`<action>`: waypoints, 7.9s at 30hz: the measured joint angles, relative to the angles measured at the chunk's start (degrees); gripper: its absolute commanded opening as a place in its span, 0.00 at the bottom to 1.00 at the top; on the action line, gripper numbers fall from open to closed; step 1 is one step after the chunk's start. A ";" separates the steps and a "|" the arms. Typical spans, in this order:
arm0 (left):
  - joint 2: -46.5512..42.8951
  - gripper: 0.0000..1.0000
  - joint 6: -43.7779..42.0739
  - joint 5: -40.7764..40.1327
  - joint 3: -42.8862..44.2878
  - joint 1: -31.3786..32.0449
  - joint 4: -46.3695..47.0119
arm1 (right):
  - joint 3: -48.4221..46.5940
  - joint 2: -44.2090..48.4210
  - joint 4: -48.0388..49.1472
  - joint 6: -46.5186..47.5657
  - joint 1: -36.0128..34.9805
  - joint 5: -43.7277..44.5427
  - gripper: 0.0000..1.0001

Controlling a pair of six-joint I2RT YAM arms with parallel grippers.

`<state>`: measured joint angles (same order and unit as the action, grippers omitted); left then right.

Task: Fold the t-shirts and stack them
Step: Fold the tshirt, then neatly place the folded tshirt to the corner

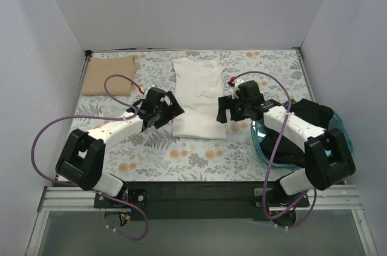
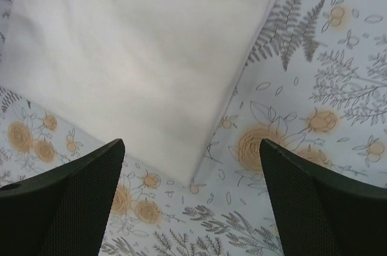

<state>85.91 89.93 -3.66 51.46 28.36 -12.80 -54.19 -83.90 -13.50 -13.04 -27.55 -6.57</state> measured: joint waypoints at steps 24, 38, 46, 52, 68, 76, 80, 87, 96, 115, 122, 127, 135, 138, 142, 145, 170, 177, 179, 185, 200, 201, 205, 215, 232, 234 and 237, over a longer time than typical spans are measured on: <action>-6.14 0.43 6.80 2.56 -16.72 3.39 1.18 | 17.51 5.09 7.06 -6.62 -0.20 -9.55 0.89; -1.75 0.00 6.34 3.37 -15.63 3.39 4.57 | 17.53 1.77 10.12 -7.98 -0.50 -10.08 0.65; -1.77 0.00 6.12 3.32 -15.74 3.39 4.90 | 16.48 -1.62 12.04 -8.11 -1.07 -9.20 0.17; -3.63 0.00 6.38 3.34 -17.38 3.76 5.09 | 16.90 -0.28 12.11 -8.04 -1.90 -8.79 0.01; -29.99 0.00 12.74 1.81 -25.92 17.00 -15.26 | 30.75 22.51 5.55 -11.30 -12.83 -12.07 0.01; -47.06 0.00 15.56 4.07 -26.45 18.67 -20.74 | 29.16 32.44 -3.39 -12.98 -14.34 -11.21 0.01; -45.00 0.00 15.43 1.66 -24.24 18.67 -20.39 | 25.57 31.93 -5.05 -12.63 -14.49 -8.57 0.01; -31.87 0.00 14.88 -9.18 -12.09 18.73 -19.67 | 15.80 26.60 -6.19 -10.34 -13.25 -0.66 0.01; -21.70 0.00 10.93 -17.55 -0.98 16.70 -16.20 | 4.96 18.18 -5.97 -5.95 -7.28 0.81 0.01; -6.45 0.00 0.74 -11.47 13.07 1.27 -6.08 | -12.44 2.27 -4.92 1.09 4.74 -10.34 0.01; 1.46 0.00 -0.61 -8.07 17.70 -2.38 -4.46 | -19.56 -6.75 -4.79 1.49 7.41 -13.64 0.01; 8.35 0.00 -1.49 -5.33 22.43 -5.44 -3.56 | -25.59 -13.62 -4.46 1.46 8.61 -15.69 0.01; 19.23 0.00 -2.14 -2.43 29.38 -8.07 -3.23 | -33.09 -23.87 -4.42 1.29 10.21 -17.46 0.01; 23.12 0.00 -2.23 -2.10 32.26 -8.70 -3.50 | -36.17 -27.98 -4.39 1.27 10.40 -17.59 0.01; 28.11 0.26 -2.71 -2.08 36.46 -9.49 -4.02 | -40.61 -33.64 -4.28 0.96 10.75 -17.51 0.12; 31.54 0.55 -3.39 -2.36 39.43 -10.05 -4.59 | -44.89 -38.56 -4.15 -0.13 10.99 -16.90 0.96; 27.21 0.79 -6.75 3.91 24.61 -7.67 -6.01 | -1.05 4.52 7.39 -0.85 10.45 -14.88 0.98; 26.99 0.66 -7.02 1.84 23.80 -7.28 -5.75 | 8.50 18.93 9.25 -2.05 10.25 -16.11 0.98; 27.17 0.60 -7.13 1.22 23.80 -7.28 -5.92 | 10.71 22.10 9.40 -2.40 10.21 -16.13 0.98; 28.92 0.47 -7.93 -0.11 25.62 -6.51 -6.29 | 13.84 27.54 9.64 -3.78 10.21 -15.67 0.98; 35.34 0.00 -12.57 -11.10 35.28 -2.93 -10.80 | 16.61 23.85 10.49 -9.70 10.23 -9.16 0.98; 35.26 0.00 -13.51 -12.70 35.28 -2.84 -10.97 | 16.61 23.10 10.45 -9.75 10.23 -8.59 0.98; 34.95 0.00 -19.54 -21.05 35.10 -2.97 -11.15 | 16.61 21.68 10.34 -9.51 10.29 -6.80 0.98; 32.48 0.00 -40.50 -31.71 32.11 -8.31 -3.48 | 16.61 24.37 10.51 -6.23 10.29 1.07 0.98; 30.53 0.00 -66.82 -37.42 34.77 -20.17 18.23 | 16.98 19.65 12.76 -3.34 10.29 4.76 0.98; 30.53 0.00 -67.63 -37.73 36.00 -21.38 18.91 | 16.98 18.80 13.22 -3.26 10.29 4.87 0.98; 30.53 0.00 -68.37 -37.97 38.21 -22.49 19.50 | 16.98 17.38 13.57 -3.26 10.29 4.81 0.98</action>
<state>116.44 21.56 -41.63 89.67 5.87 6.70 -37.21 -66.52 0.08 -16.29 -17.26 -1.76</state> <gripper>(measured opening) 0.070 0.984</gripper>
